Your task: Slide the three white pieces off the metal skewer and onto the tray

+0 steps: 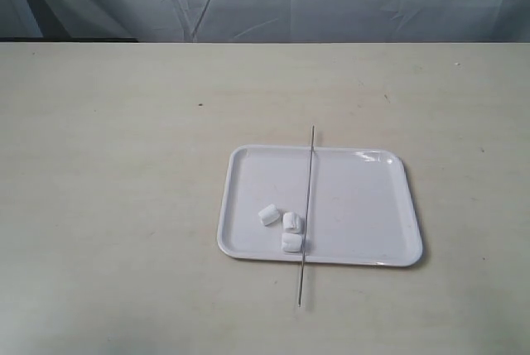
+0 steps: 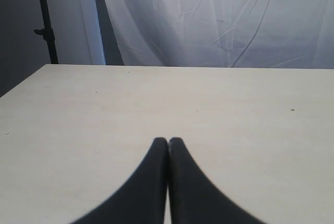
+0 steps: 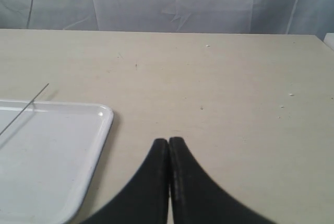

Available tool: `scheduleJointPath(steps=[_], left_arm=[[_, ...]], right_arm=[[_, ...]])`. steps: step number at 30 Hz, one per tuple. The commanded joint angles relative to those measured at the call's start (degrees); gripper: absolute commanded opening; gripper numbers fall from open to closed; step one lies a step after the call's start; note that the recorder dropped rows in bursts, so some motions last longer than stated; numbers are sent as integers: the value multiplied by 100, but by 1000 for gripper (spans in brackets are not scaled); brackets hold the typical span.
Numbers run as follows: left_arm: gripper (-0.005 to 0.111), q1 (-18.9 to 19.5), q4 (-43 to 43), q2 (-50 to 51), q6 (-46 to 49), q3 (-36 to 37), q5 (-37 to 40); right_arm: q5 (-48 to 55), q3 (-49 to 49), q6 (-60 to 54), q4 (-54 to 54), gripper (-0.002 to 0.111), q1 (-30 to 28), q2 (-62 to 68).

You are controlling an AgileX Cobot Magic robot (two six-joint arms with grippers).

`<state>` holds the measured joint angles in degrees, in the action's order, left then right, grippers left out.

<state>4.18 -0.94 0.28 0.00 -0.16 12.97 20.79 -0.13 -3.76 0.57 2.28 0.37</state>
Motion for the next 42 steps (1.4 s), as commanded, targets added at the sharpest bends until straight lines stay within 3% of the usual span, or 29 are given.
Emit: scheduleJointPath(steps=[1,42], left_arm=[[0,26,26,-28,-117,16,-17],[0,26,176,-28,-112,16,79]], right_arm=[[-18,13,8,14,-1,8,-37],[-18,13,8,14,-1,8,-37]])
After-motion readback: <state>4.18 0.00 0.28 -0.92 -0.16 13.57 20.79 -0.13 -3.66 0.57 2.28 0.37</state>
